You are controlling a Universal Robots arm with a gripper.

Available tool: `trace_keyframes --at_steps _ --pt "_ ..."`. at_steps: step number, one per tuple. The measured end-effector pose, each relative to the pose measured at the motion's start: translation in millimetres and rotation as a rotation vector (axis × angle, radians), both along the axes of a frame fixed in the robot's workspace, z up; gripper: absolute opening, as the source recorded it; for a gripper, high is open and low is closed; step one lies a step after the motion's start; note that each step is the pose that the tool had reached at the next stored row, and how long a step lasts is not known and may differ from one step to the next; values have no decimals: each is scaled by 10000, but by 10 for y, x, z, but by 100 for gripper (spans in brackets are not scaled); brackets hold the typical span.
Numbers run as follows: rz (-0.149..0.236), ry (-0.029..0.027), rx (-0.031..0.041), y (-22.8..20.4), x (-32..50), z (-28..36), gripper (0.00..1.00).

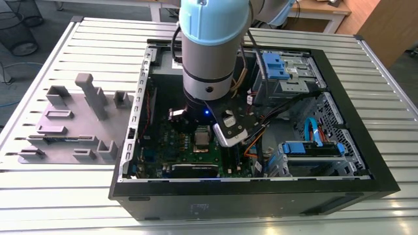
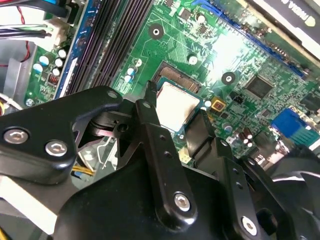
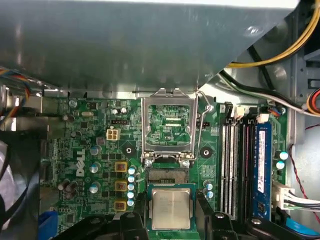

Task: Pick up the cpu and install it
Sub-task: 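Place the cpu into insertion slot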

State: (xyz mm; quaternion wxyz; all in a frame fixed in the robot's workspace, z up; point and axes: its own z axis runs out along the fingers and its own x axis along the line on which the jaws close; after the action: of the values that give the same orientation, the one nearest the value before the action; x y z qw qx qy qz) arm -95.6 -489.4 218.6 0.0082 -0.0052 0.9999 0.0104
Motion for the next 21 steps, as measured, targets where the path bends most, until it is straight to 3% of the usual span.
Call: trace_keyframes --at_steps 5,21 --pt "0 1 -44 0 -1 -59 47" --pt "0 -1 -44 0 -27 -39 47"
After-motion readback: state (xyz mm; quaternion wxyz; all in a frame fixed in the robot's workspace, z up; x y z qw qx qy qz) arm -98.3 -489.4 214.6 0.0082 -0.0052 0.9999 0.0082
